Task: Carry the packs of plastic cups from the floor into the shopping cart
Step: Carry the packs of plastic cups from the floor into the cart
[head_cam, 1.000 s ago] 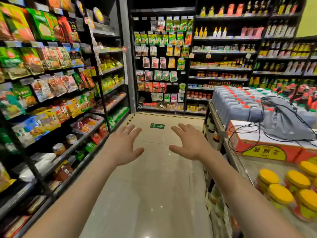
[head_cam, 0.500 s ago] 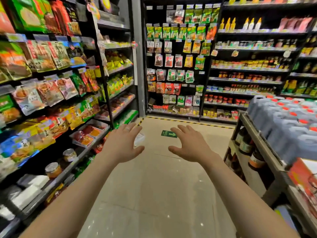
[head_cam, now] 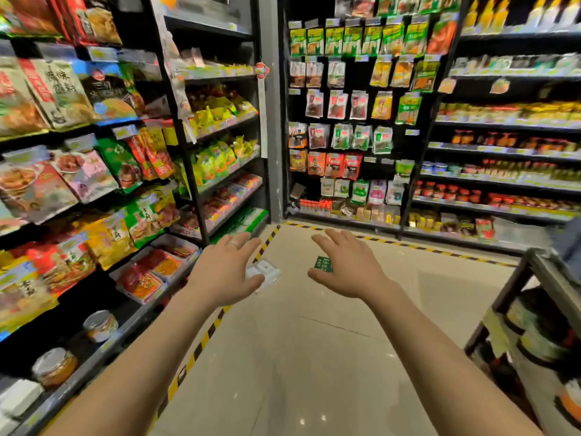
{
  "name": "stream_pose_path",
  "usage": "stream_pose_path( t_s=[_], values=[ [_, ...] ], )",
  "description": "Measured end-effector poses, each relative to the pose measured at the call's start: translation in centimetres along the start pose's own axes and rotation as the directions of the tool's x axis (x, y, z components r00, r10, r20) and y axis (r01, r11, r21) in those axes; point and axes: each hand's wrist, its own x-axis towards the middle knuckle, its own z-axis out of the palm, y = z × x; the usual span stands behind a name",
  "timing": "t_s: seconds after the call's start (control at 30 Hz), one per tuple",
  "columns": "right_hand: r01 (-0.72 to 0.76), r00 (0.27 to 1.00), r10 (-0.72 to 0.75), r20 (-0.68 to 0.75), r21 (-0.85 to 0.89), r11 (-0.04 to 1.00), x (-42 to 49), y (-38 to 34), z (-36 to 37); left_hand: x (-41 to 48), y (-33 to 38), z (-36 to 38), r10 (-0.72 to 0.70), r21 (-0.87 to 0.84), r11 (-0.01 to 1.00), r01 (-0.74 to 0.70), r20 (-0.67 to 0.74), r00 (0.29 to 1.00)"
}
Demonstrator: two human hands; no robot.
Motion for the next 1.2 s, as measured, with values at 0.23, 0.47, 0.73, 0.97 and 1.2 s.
stream_pose_path(
  t_s=[0.23,0.47,0.73,0.97,1.2],
  values=[
    [0.058,0.996,-0.059,0.061,0.011,0.998,19.3,8.3,1.1,19.5,-1.8,2.8,-0.098,-0.020,0.995,0.098,0.029,0.995],
    [0.177,0.978,-0.176,0.109,0.005,0.984,36.1,10.8,3.7,32.8,-6.9,6.8,-0.180,-0.030,0.983,0.181,0.034,0.983],
    [0.225,0.960,-0.217,0.174,-0.025,0.974,58.1,11.1,11.9,49.9,-19.1,16.7,-0.238,-0.049,0.969,0.241,0.073,0.969],
    [0.211,0.945,-0.222,0.239,0.071,0.975,74.6,11.0,19.3,62.8,-28.7,23.9,-0.292,-0.126,0.941,0.314,0.170,0.941],
    [0.174,0.923,-0.211,0.321,0.142,0.975,86.6,13.6,29.6,70.6,-33.8,34.7,-0.381,-0.175,0.879,0.444,0.301,0.874]
  ],
)
